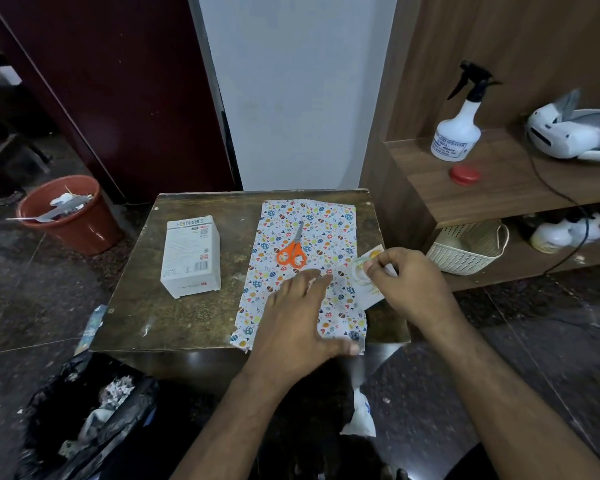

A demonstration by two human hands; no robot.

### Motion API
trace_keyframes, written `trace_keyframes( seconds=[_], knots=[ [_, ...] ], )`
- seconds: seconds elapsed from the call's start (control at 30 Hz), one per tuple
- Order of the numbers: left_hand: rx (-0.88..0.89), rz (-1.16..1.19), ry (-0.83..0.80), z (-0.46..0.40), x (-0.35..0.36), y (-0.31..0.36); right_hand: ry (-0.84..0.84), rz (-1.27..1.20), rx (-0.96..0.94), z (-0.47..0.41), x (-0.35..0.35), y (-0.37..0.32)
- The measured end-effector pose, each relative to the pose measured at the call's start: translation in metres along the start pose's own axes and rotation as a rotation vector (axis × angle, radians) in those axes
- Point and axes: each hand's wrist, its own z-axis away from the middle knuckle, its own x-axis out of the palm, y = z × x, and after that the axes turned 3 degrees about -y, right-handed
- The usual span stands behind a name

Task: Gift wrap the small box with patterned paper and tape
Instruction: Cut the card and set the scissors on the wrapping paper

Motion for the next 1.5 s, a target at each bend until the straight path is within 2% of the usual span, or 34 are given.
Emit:
trace_keyframes(
  seconds=[0.07, 0.13, 0.3, 0.5, 0.8, 0.97, 1.1, 1.27, 1.5],
  knots=[
    [0.008, -0.184, -0.189, 0.003, 0.003, 0.002, 0.003, -0.002, 0.005, 0.001, -0.004, 0.003],
    [0.009, -0.299, -0.244, 0.005, 0.008, 0.003, -0.015, 0.011, 0.015, 0.003, -0.007, 0.005],
    [-0.045, -0.295, -0.234, 0.005, 0.005, 0.005, -0.063, 0.075, 0.081, 0.005, -0.010, 0.007],
    [-0.112, -0.281, -0.217, 0.007, -0.003, -0.002, -0.021, 0.086, 0.131, 0.003, -0.014, 0.010],
    [-0.264, -0.282, -0.147, 0.007, -0.009, 0.001, -0.027, -0.050, 0.100, -0.014, 0.020, -0.008],
    [-0.349, -0.312, -0.175, 0.009, -0.015, -0.003, -0.028, -0.125, 0.032, -0.017, 0.033, -0.024],
    [-0.374, -0.322, -0.185, 0.012, -0.019, -0.007, -0.010, -0.080, 0.091, -0.017, 0.032, -0.018],
    [-0.356, -0.318, -0.175, 0.015, -0.019, -0.008, -0.071, 0.001, 0.097, -0.011, 0.028, -0.009],
    [-0.305, -0.329, -0.164, 0.017, -0.016, -0.013, -0.007, 0.235, 0.077, -0.007, 0.041, -0.012]
  ],
)
